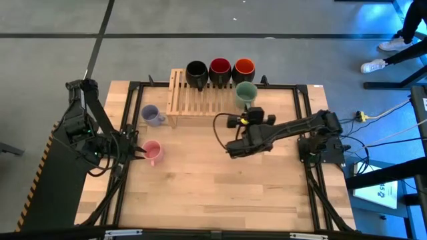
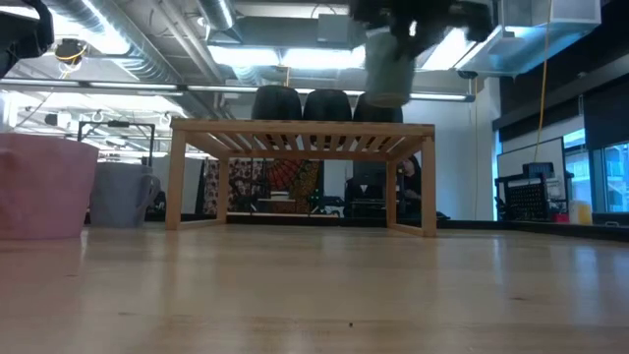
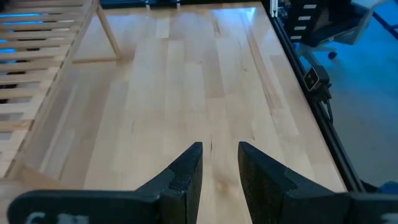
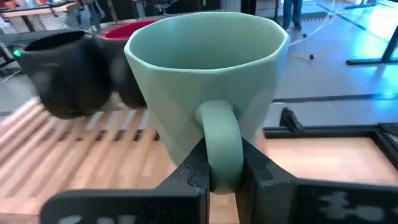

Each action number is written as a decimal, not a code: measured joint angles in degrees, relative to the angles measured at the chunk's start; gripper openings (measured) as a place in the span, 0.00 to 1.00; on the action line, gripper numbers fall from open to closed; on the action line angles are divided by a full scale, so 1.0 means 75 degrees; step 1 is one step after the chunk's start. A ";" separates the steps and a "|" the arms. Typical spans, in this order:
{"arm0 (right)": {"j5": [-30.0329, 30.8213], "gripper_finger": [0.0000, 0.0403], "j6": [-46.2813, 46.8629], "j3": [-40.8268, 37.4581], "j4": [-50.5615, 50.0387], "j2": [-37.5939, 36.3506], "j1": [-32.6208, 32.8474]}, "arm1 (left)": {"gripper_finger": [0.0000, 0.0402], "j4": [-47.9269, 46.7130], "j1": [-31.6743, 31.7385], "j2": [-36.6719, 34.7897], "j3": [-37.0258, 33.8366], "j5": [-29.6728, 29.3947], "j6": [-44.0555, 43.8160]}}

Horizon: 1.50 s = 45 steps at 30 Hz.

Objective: Place coffee mugs
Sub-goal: Put the green mugs on the shelf, then put the pink mugs on the shelf

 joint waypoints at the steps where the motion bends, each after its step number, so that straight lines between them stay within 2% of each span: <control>1: -0.0052 0.05 0.0128 -0.0224 0.0027 -0.0095 -0.0003 | 0.24 0.0003 0.0000 0.0000 0.0000 -0.0022 0.0000; 6: -0.0152 0.05 0.0235 -0.0845 0.0724 -0.0283 -0.0015 | 0.24 0.0003 -0.0001 0.0000 0.0000 -0.0217 -0.0009; 15: -0.0513 0.05 -0.0883 -0.0951 0.1474 -0.0231 -0.0439 | 0.24 0.0098 -0.0001 0.0003 0.0000 -0.0532 -0.0015; 25: -0.0610 0.05 -0.2802 -0.0951 0.2921 -0.0231 -0.0916 | 0.24 0.0128 -0.0003 0.0000 0.0000 -0.0538 -0.0015; 34: -0.0729 0.06 -0.3045 -0.0948 0.2949 -0.0231 -0.0901 | 0.24 0.0134 -0.0003 0.0000 0.0000 -0.0532 -0.0015; 45: -0.1057 0.43 -0.3092 -0.0860 0.2443 -0.0231 -0.0881 | 0.24 0.0131 -0.0003 0.0000 0.0000 -0.0529 0.0038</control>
